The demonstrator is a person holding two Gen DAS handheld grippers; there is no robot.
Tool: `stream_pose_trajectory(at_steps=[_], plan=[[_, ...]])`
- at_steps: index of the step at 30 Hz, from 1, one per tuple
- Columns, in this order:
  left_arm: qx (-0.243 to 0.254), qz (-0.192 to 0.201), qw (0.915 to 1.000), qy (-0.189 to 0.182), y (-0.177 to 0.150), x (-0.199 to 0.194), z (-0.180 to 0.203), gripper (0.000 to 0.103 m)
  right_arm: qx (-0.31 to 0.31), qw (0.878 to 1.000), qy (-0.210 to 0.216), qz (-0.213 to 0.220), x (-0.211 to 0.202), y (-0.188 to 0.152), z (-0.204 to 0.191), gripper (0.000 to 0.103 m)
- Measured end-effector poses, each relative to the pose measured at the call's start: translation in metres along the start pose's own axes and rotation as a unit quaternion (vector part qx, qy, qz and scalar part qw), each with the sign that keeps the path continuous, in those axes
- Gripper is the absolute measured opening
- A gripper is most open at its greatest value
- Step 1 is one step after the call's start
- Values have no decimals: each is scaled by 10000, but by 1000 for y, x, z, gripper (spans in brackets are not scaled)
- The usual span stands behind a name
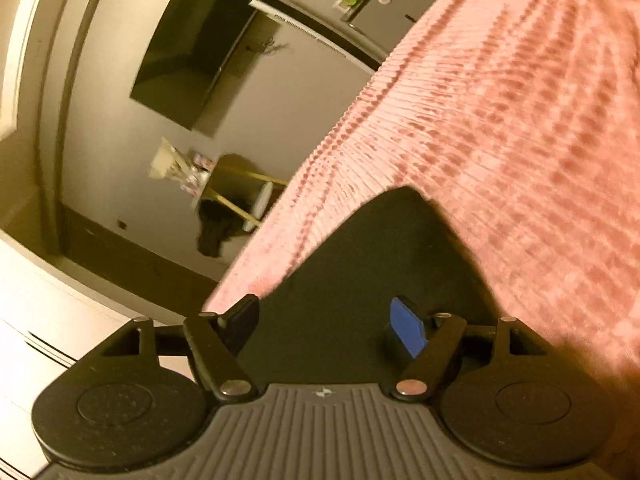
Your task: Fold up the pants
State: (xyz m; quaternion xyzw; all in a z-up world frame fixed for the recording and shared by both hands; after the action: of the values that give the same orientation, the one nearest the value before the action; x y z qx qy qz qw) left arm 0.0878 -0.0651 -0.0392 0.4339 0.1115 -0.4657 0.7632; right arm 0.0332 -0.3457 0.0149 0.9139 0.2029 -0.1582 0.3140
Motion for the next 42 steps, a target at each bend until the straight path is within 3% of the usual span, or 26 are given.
stream_pose_trajectory(at_steps=[1,2,4,6,11,15,18,20,22,25,29,37,39,42], plan=[[-78,-86,9997,210,-6,4,-7,38,-298,9992,-268,-36,6,0,-3,58],[-179,-182,9990,365,-11,8,-13,41,-621,9966,-525,-122,15,-2,-5,47],[-229,-146,9988,416,-10,13,-14,47,-1046,9907,-827,-266,33,-4,-11,40],[-151,-42,9990,407,-8,14,-11,53,-1373,9855,-922,-367,50,-7,-15,37],[-180,-92,9982,571,-12,18,-22,53,-2363,9544,-1685,-696,95,-30,1,37],[-480,-7,9977,471,-3,24,-33,51,-2685,9466,-1725,-462,101,-31,-3,44],[-589,54,9969,510,-1,29,-40,40,-2650,9501,-1581,-455,99,-32,-4,55],[-579,56,9967,561,1,32,-42,37,-2691,9505,-1461,-523,101,-35,-8,74],[-573,79,9965,596,2,34,-42,37,-2907,9433,-1472,-628,105,-42,-13,88],[-492,93,9967,634,0,33,-41,36,-3174,9321,-1572,-760,113,-50,-17,98],[-452,105,9968,645,0,33,-41,37,-3234,9282,-1682,-740,116,-52,-18,99],[-264,100,9982,529,1,40,-32,56,-3096,9313,-1800,-660,116,-51,-18,99],[-239,101,9983,523,1,40,-32,56,-3096,9308,-1825,-663,116,-52,-18,99],[-262,108,9982,532,2,40,-36,47,-3095,9292,-1888,-715,116,-53,-19,99]])
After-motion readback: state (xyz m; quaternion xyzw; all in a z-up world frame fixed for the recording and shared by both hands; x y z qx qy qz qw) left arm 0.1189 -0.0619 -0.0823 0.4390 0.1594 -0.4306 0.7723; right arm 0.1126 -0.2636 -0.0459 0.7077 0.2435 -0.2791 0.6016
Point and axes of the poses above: each gripper's, at about its wrist camera, not at the fingertips, and x roughly the way its jaws point, z to its right, y to its top, the point moved 9 cm from there along x, roughly the way its jaws point, and after that the axes turned 2 degrees about z, right-handed, at the moved point
